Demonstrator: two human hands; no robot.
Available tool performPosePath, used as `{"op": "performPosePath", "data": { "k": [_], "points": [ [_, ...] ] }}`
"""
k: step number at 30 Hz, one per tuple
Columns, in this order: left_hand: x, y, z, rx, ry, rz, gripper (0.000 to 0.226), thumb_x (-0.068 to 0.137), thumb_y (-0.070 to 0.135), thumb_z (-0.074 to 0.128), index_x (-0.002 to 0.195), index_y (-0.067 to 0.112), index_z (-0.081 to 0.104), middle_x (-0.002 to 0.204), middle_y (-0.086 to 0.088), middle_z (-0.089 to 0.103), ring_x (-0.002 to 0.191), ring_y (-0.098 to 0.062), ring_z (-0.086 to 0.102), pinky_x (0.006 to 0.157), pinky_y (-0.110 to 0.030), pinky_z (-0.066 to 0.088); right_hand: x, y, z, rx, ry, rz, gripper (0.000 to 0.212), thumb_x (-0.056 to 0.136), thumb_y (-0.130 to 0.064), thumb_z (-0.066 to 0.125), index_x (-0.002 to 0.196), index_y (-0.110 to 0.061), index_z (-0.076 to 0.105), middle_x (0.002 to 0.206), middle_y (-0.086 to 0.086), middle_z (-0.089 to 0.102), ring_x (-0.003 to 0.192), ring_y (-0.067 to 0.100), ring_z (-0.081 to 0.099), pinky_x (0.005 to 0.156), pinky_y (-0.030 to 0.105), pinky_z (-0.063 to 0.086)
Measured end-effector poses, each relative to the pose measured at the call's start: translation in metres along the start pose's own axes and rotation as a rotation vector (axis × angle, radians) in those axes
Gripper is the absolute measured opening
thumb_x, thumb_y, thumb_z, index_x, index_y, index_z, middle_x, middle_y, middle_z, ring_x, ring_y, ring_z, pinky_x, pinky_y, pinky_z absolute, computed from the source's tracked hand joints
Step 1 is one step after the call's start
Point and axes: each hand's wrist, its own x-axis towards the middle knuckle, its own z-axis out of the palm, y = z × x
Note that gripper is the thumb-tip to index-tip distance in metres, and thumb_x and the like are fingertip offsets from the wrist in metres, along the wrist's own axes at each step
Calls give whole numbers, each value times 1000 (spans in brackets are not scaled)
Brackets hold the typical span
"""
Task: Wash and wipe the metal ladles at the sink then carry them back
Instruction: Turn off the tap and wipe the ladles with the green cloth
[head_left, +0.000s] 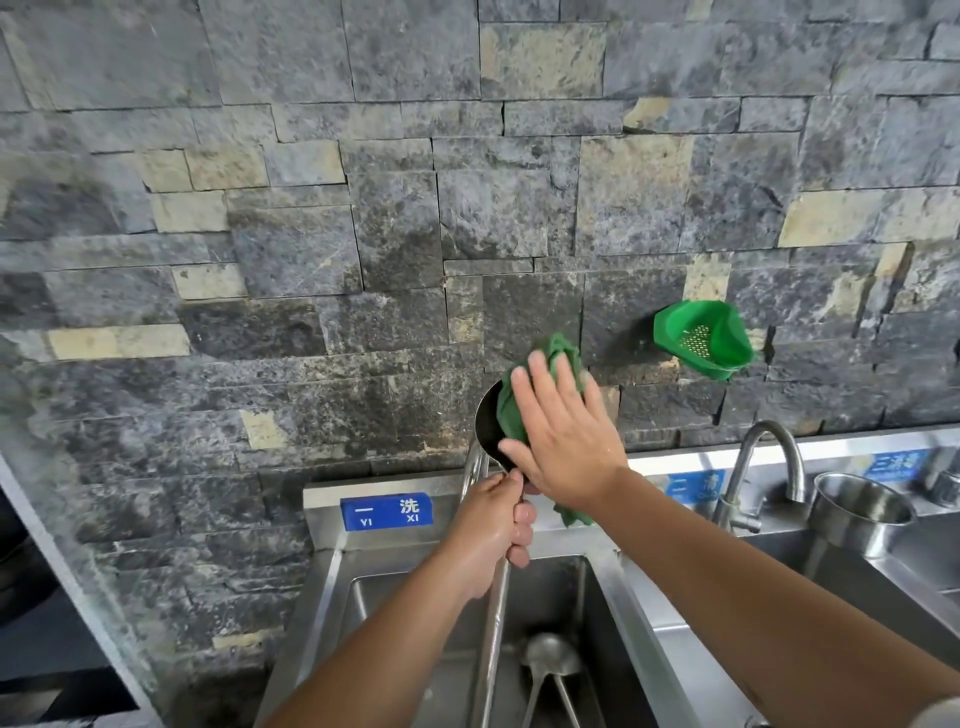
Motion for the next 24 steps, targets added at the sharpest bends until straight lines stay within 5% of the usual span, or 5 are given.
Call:
{"op": "performPosePath", "data": {
  "k": [7,11,19,22,24],
  "points": [
    [-6,5,-22,42,-83,-193,23,99,23,38,81,17,51,51,8,32,34,-4,24,40,-10,19,-17,3,-4,-22,-365,-360,82,95,-62,-1,155,-10,18,152,15,40,139,29,41,112,47,31],
    [-10,-1,-34,157,-133,-285,20,99,21,40,82,16,51,49,8,34,32,-3,27,41,-9,21,-41,4,-8,-116,-603,-455,97,88,-71,36,155,-18,-10,164,7,9,149,22,21,118,39,17],
    [-20,-32,-37,157,-142,-378,23,102,28,39,84,18,49,50,10,30,35,-2,23,40,-8,19,-74,26,14,-149,-357,-724,34,76,-19,66,109,-18,59,82,-2,63,62,21,61,64,30,51],
    [-23,-34,-33,79,-174,-431,22,101,29,41,83,18,50,53,10,29,37,-1,22,36,-10,18,-64,29,8,-227,-325,-684,38,91,-16,47,128,-13,54,123,12,62,111,31,61,99,41,45],
    [-23,-35,-28,94,-189,-449,22,100,27,43,81,17,50,53,10,29,37,-1,23,37,-10,18,-58,29,6,-374,-427,-648,55,99,-20,40,152,-12,26,161,13,20,148,31,19,121,47,14]
  ]
}}
